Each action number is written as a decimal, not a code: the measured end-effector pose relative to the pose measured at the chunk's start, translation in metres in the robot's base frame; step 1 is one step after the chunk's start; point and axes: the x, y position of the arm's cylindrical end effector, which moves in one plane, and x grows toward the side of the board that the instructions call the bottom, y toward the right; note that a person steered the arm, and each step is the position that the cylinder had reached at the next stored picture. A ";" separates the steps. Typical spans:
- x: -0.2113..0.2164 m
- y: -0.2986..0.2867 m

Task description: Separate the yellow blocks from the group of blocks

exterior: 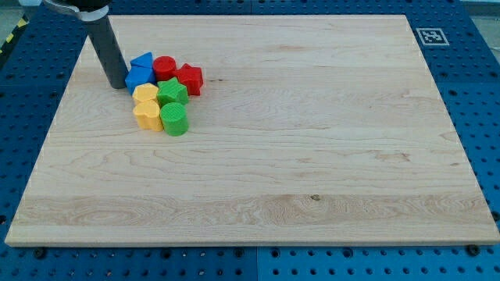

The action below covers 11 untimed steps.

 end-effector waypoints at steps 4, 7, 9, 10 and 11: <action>0.022 0.050; 0.057 0.054; 0.095 0.054; 0.124 0.054; 0.130 0.054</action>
